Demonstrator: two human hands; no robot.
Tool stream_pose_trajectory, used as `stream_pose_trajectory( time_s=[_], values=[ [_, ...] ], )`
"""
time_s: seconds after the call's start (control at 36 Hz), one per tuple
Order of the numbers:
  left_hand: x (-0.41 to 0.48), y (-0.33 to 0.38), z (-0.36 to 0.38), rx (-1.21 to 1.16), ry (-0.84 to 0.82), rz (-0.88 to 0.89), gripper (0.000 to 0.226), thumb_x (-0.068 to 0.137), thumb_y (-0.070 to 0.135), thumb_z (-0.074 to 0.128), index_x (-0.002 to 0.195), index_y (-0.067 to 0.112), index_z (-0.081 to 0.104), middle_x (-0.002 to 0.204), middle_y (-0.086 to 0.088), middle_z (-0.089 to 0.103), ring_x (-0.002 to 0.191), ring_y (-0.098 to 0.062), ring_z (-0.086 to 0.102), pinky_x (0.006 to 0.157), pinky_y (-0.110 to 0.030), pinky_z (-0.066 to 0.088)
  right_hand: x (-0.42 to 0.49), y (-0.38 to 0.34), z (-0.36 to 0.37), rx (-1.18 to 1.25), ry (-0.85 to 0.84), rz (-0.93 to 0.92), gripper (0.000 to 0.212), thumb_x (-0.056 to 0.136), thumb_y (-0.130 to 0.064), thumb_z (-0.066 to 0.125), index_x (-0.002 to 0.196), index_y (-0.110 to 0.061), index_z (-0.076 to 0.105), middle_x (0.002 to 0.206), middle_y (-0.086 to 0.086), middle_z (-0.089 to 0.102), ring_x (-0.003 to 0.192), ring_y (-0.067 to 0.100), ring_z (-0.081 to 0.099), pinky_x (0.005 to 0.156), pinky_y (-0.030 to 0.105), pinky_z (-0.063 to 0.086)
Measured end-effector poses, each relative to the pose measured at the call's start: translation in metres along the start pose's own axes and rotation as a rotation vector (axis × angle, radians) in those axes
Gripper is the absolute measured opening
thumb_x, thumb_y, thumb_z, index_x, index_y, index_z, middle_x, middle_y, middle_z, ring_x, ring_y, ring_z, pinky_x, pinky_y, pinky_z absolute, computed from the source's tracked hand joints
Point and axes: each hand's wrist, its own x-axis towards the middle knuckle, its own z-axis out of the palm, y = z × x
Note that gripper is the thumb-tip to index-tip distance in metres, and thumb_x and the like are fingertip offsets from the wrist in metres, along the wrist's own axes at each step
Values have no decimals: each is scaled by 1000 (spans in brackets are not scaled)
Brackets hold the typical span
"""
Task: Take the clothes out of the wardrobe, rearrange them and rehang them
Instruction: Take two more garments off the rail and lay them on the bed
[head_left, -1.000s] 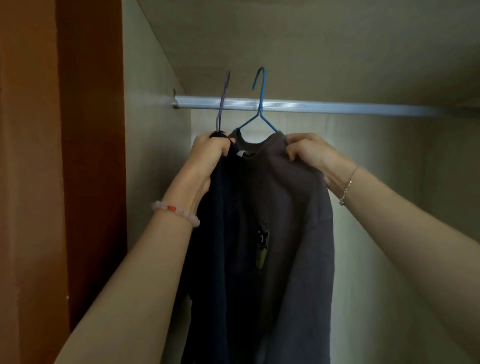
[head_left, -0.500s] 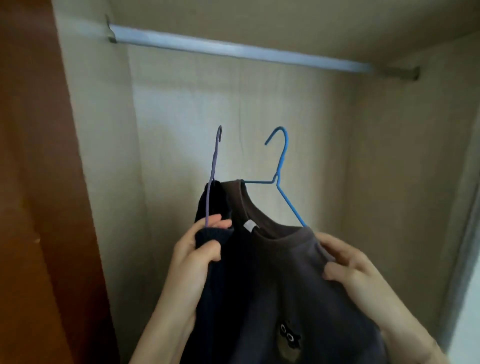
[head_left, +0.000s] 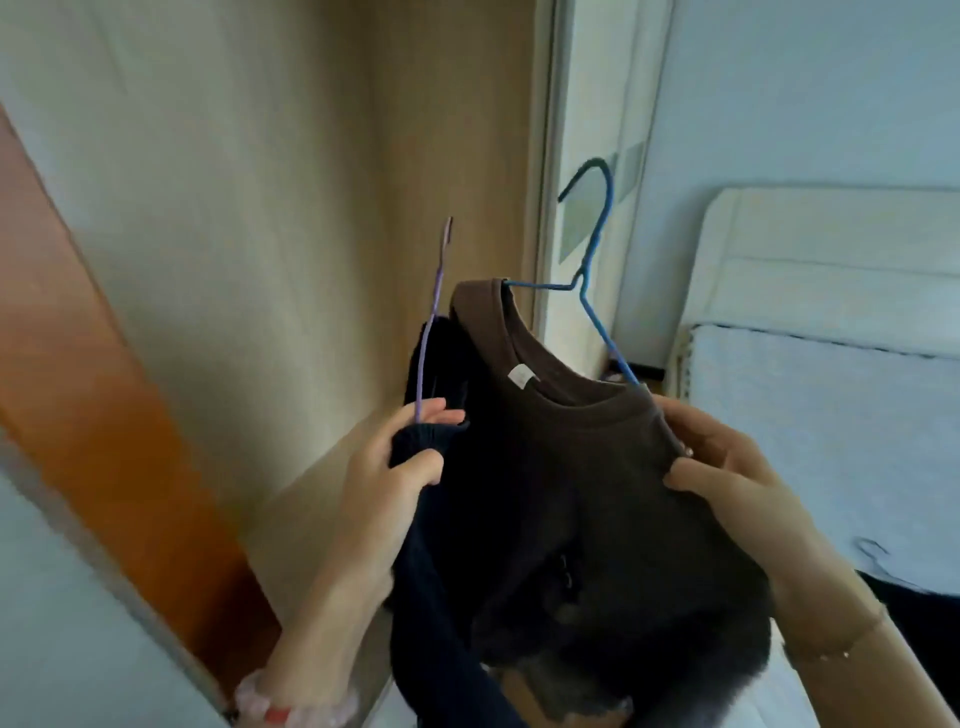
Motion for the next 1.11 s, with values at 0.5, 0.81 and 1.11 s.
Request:
stream_pose_trajectory(
  time_s=[0.5, 0.81, 1.11],
  values=[
    [-147, -10, 109, 39, -803, -103, 44, 63, 9, 54, 98, 28, 73, 110, 6, 72, 117, -17, 59, 107, -45, 38, -319, -21, -75, 80, 616, 199, 62, 80, 25, 35, 100, -22, 72, 97, 10, 74, 87, 24, 71, 69, 32, 60],
    [-308, 7, 188, -25, -1181, -61, 44, 62, 5, 55, 89, 34, 76, 102, 6, 74, 102, -12, 67, 87, -29, 52, -548, -62, -99, 63, 973, 223, 54, 82, 22, 38, 115, -13, 62, 108, 11, 71, 100, 27, 67, 81, 34, 56],
    [-442, 14, 280, -37, -1416, -84, 53, 50, 24, 63, 102, 26, 71, 109, 1, 72, 106, -33, 63, 100, -48, 45, -711, -81, -116, 11, 1191, 188, 57, 80, 26, 37, 113, -12, 63, 97, 6, 74, 85, 17, 70, 68, 23, 57]
  ],
)
